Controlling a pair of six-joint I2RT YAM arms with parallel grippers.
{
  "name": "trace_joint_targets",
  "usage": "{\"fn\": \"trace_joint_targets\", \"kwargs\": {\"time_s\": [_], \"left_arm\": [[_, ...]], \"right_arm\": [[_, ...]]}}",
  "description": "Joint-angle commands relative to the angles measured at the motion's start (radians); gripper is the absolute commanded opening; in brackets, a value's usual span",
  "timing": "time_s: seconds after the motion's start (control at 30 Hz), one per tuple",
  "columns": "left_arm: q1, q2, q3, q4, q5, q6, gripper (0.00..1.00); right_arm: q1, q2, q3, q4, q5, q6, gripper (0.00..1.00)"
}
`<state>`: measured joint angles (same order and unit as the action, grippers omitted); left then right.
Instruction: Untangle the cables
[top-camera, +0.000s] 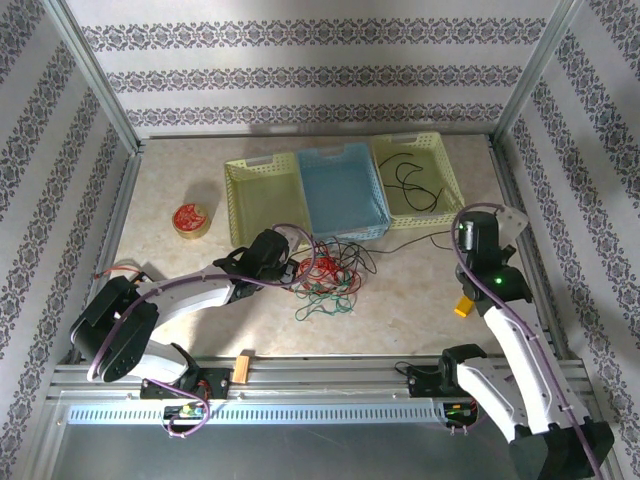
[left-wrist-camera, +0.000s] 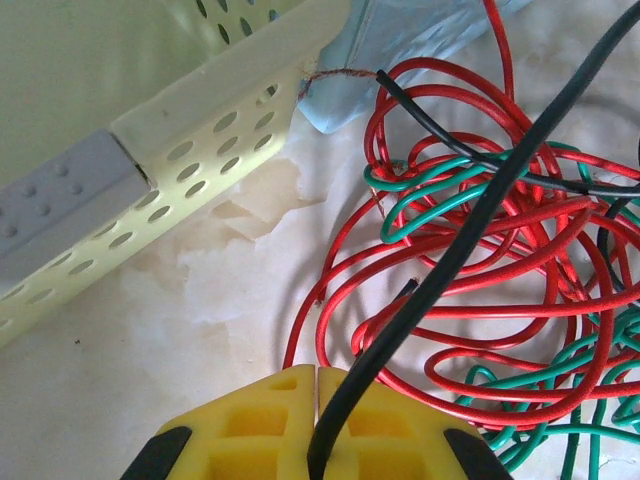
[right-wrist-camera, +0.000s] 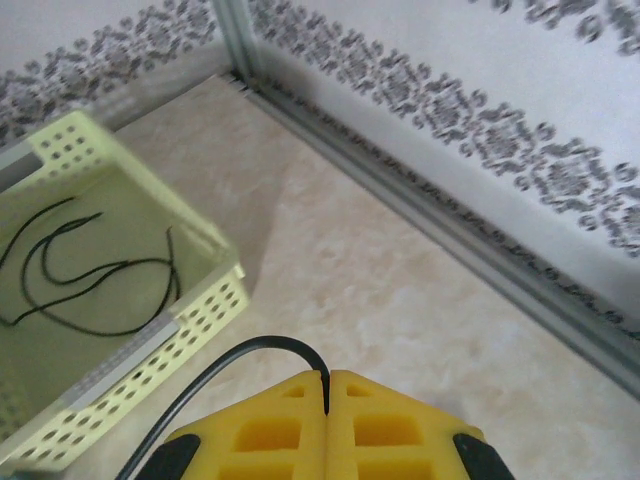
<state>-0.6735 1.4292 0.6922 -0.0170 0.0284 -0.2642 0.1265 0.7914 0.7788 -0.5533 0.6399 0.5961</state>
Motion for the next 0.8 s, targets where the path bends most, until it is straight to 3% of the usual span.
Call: {"fn": "trace_joint_targets", "kwargs": {"time_s": [0.0, 0.23, 0.37, 0.47, 0.63, 0.77], "left_arm": [[0.012, -0.017, -0.022, -0.038, -0.019, -0.007, 0.0], [0.014, -0.004, -0.042, -0.035, -0.018, -0.006, 0.0], [0.015, 0.005, -0.05, -0.037, -0.018, 0.0, 0.0], [0.015, 0.01, -0.045, -0.039, -0.008, 0.008, 0.0], [0.015, 0.026, -0.007, -0.037, 0.042, -0.003, 0.0], [0.016, 0.033, 0.01, -0.001, 0.088, -0.023, 0.0]], "right_arm": [[-0.047, -0.03, 0.048, -0.016, 0.052, -0.056, 0.0], [-0.195, -0.058, 0.115, -0.018, 0.039, -0.093, 0.0], [-0.339, -0.06, 0.176, 0.002, -0.061, -0.094, 0.0], [-0.427, -0.039, 0.222, 0.047, -0.229, -0.092, 0.0], [-0.375, 0.1, 0.378, 0.105, -0.502, -0.119, 0.0], [-0.28, 0.241, 0.532, 0.108, -0.572, -0.15, 0.0]]}}
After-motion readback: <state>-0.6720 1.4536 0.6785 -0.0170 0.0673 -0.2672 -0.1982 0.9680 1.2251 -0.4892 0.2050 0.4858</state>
